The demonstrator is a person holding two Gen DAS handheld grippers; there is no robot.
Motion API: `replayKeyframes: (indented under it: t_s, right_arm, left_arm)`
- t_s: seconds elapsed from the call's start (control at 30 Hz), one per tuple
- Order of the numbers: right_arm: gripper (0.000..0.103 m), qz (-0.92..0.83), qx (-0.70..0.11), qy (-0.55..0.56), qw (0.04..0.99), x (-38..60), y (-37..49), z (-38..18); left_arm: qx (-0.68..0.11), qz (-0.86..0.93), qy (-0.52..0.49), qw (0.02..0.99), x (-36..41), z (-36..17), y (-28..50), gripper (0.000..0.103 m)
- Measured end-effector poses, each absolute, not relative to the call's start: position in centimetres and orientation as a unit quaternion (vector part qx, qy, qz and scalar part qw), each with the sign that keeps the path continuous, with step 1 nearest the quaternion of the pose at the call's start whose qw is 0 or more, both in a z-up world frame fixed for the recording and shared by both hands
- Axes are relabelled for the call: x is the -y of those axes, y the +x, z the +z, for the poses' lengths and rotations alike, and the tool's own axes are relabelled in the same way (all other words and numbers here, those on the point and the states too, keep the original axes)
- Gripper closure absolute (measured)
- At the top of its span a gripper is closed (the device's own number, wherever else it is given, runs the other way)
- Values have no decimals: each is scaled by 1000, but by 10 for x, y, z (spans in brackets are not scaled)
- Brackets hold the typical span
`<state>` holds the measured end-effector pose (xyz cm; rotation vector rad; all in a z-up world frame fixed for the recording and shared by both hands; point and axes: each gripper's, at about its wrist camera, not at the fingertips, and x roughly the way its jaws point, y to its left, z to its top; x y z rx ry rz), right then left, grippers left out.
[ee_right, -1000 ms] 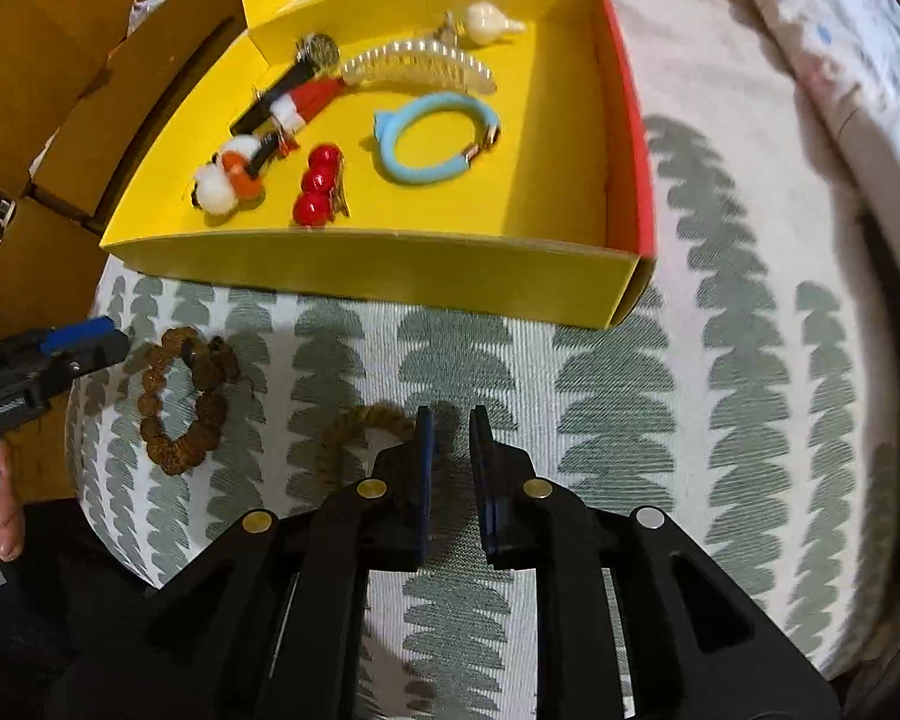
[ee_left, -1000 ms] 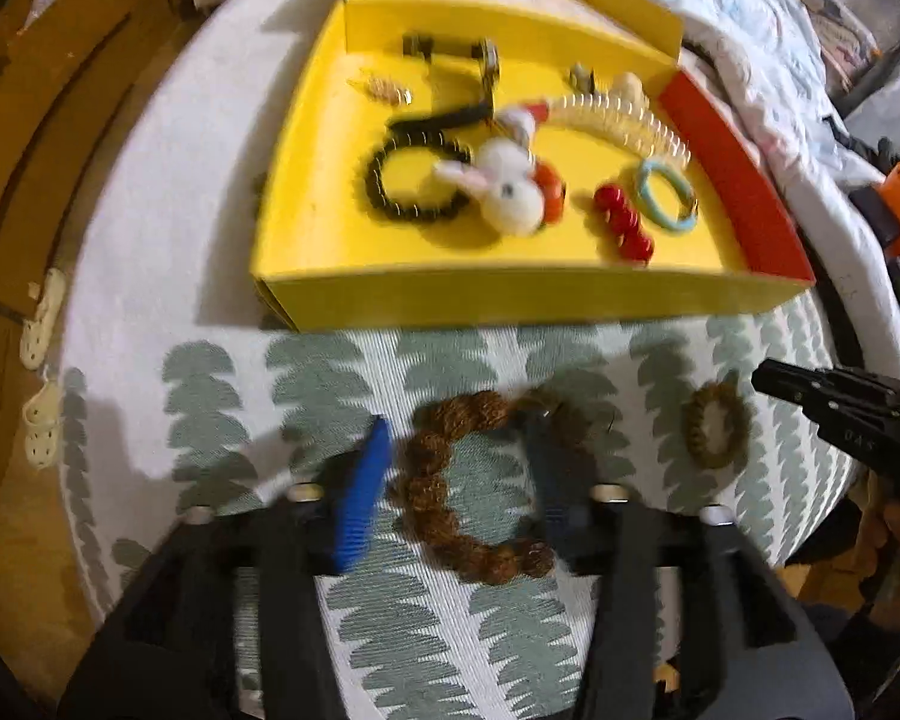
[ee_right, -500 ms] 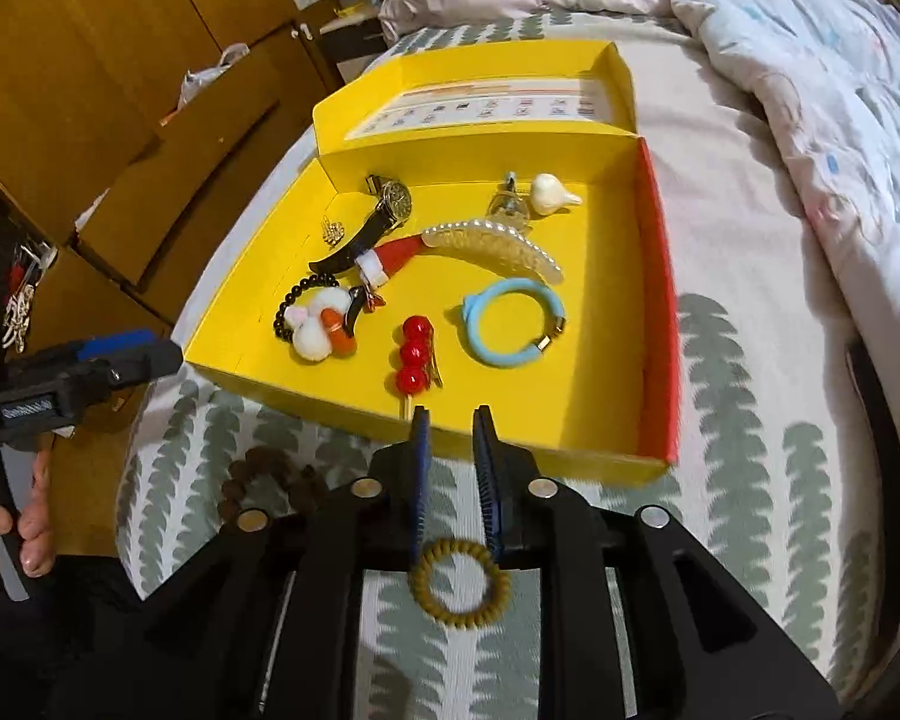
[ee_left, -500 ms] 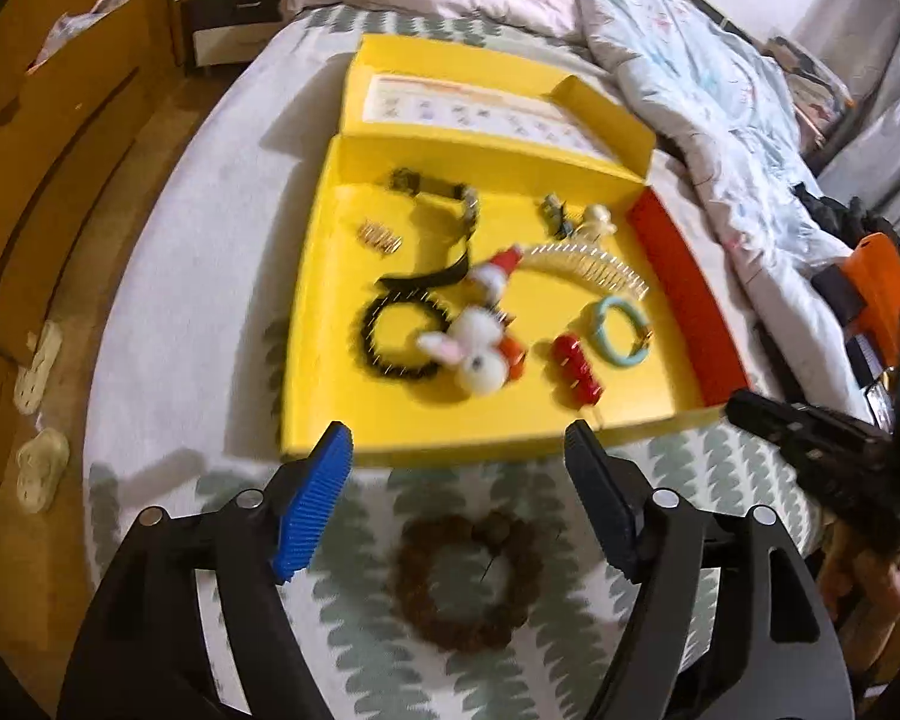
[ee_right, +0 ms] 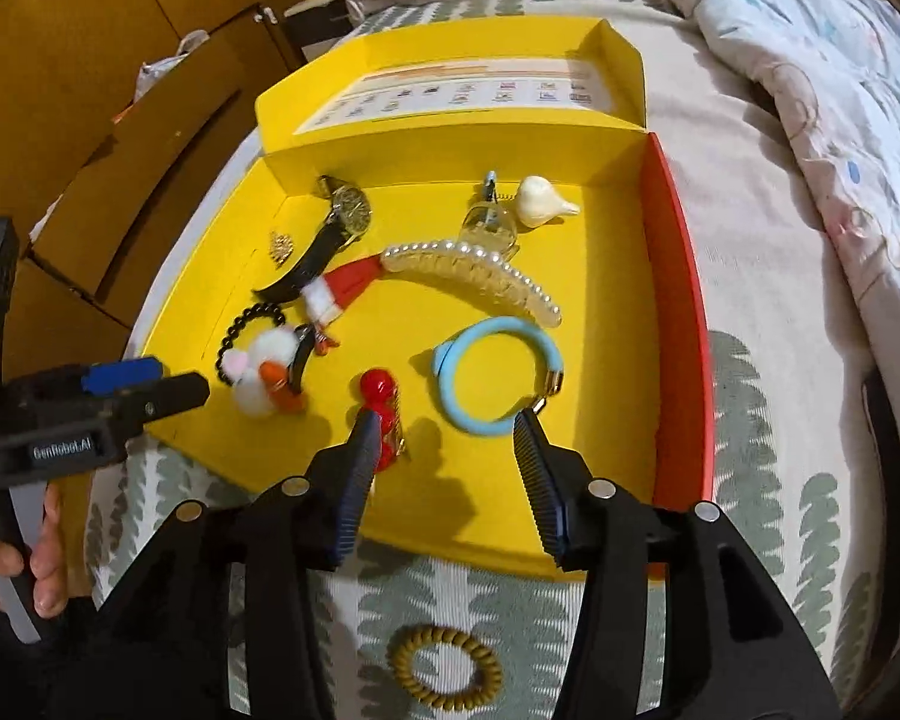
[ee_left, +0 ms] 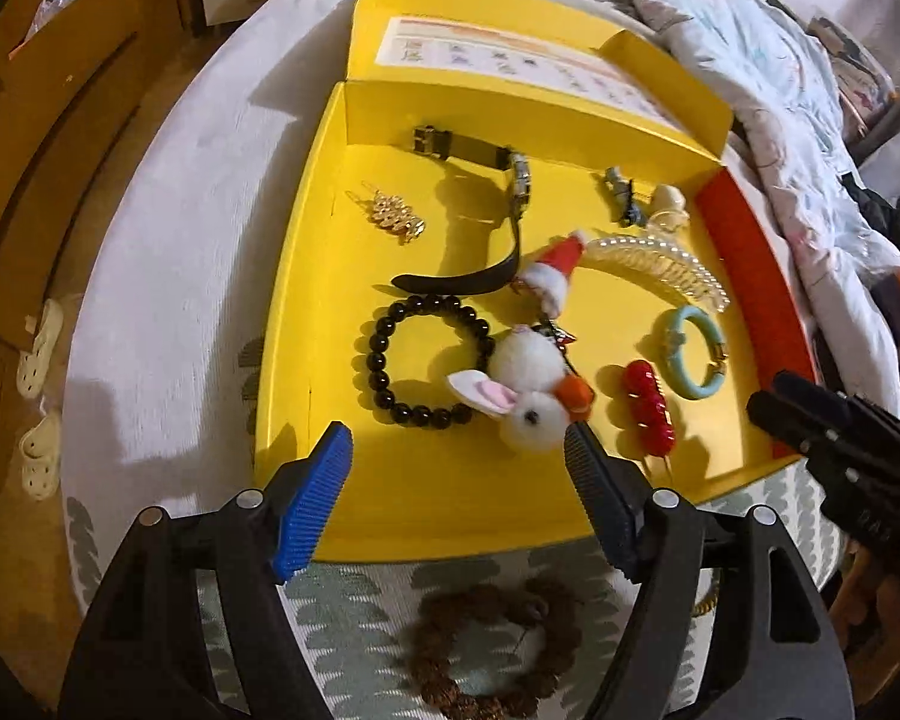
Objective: Organize jewelry
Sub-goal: 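Move both tools back into the box toward the bunny clip and blue bangle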
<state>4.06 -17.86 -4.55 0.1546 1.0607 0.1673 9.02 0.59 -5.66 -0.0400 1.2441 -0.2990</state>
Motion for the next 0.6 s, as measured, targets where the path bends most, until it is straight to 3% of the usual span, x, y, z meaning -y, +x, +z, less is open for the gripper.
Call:
replayKeyframes:
  t_s: [0.6]
  right_arm:
    - [53, 87, -534, 59, 839, 166, 74, -64]
  left_arm:
    - [-594, -107, -82, 793, -17, -69, 107, 31]
